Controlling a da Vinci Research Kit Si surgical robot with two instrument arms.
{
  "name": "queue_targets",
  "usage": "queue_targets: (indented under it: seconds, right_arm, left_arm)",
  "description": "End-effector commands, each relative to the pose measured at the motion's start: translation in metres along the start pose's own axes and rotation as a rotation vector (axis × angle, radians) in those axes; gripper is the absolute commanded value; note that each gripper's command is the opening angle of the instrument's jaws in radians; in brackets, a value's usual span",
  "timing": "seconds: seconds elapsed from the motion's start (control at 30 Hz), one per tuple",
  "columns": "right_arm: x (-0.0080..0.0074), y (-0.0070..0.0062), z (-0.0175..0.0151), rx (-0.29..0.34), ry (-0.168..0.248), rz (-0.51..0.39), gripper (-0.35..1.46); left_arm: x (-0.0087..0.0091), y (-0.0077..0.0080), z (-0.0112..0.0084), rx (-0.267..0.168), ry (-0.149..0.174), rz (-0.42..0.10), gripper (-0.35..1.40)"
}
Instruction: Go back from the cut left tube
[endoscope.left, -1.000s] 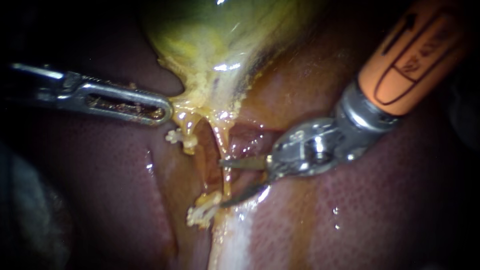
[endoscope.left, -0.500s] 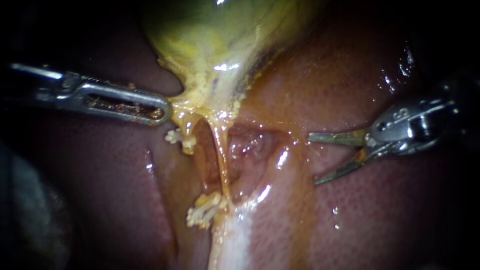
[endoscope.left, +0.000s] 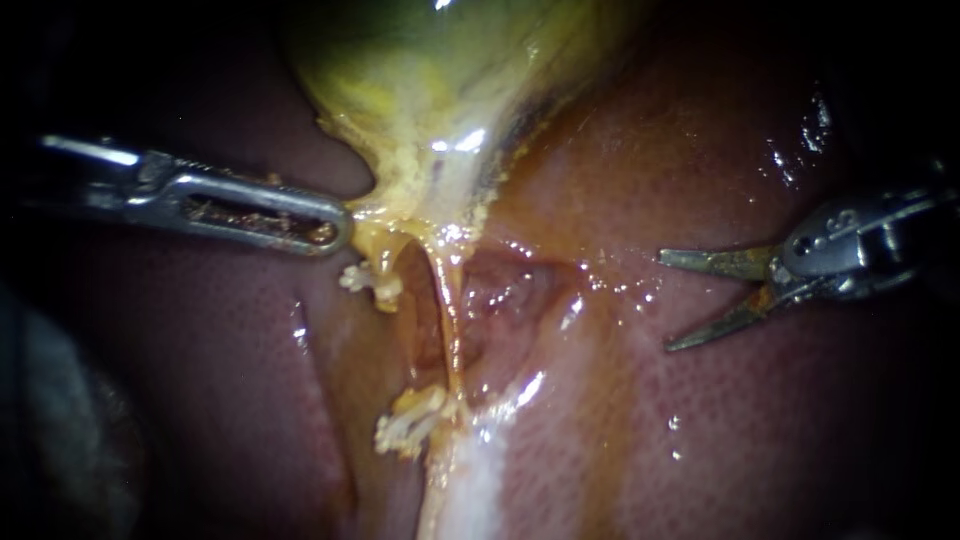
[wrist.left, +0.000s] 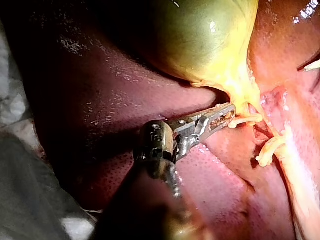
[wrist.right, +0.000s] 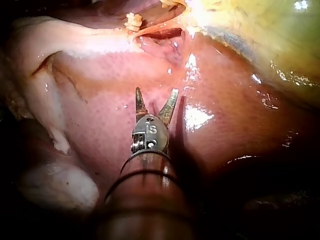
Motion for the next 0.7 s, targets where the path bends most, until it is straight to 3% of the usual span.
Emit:
queue_targets:
  seconds: [0.03,0.3,0.7]
  right_arm:
    - [0.0000,0.0000,0.0000,0.000,0.000,0.000,1.45]
    - [0.0000,0.0000,-0.0001,0.000,0.000,0.000,1.45]
    - [0.0000,0.0000,-0.0002,0.004,0.000,0.000,1.45]
  left_arm:
    - [-0.0001,-0.0001,0.0003,0.006,0.004,0.002,-0.35]
    - [-0.0012,-0.0016,0.0024,0.002,0.000,0.006,-0.35]
    - [-0.0012,-0.0018,0.0024,-0.001,-0.002,0.006,-0.35]
